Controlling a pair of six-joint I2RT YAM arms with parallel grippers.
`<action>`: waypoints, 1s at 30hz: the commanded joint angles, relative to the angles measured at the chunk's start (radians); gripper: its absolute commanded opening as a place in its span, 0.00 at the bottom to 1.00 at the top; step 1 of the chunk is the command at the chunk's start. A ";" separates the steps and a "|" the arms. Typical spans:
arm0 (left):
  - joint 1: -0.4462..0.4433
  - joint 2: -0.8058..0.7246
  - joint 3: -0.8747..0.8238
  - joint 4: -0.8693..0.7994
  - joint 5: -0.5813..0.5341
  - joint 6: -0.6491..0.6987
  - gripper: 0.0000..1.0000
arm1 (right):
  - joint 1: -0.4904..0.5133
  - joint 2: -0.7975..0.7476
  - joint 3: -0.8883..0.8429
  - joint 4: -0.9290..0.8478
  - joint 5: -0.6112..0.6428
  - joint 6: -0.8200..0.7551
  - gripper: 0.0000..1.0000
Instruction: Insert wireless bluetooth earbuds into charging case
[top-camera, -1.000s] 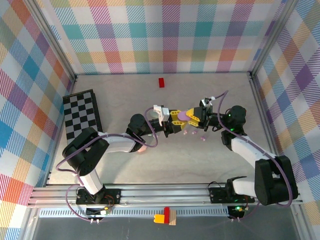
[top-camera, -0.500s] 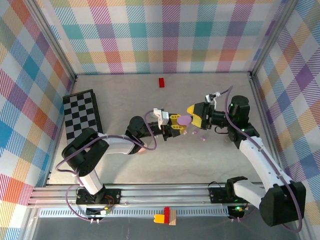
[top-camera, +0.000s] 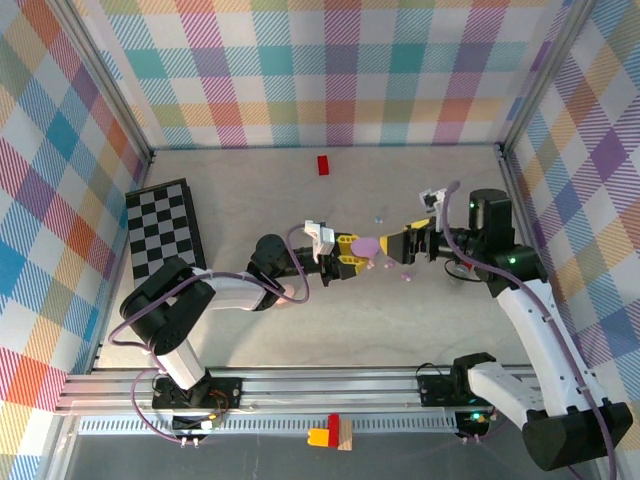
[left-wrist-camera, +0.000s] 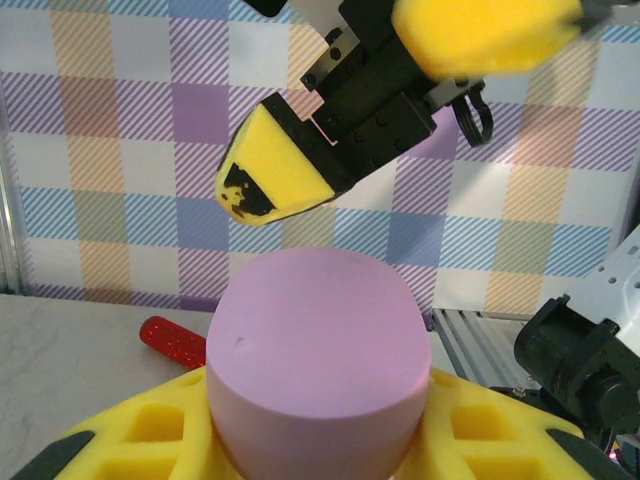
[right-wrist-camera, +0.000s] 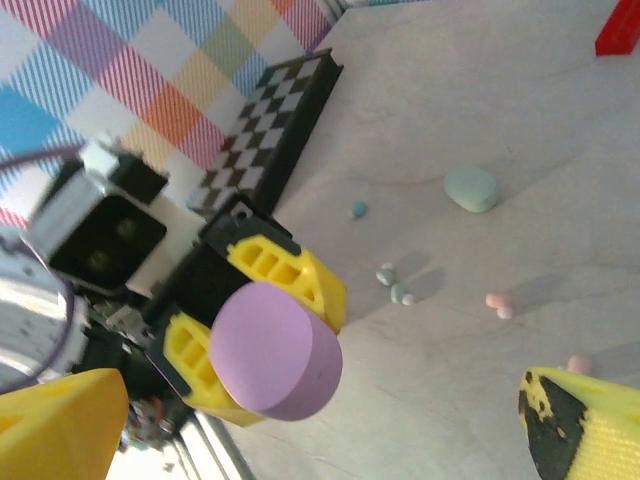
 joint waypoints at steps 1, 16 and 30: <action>0.010 -0.030 -0.016 0.027 0.040 -0.002 0.35 | 0.105 -0.021 0.006 -0.073 0.136 -0.312 0.99; 0.011 -0.040 -0.020 0.025 0.083 -0.016 0.35 | 0.248 0.051 0.009 0.061 0.399 -0.372 0.99; 0.010 -0.054 -0.039 0.025 0.094 0.003 0.35 | 0.247 0.028 0.025 0.165 0.440 -0.255 0.99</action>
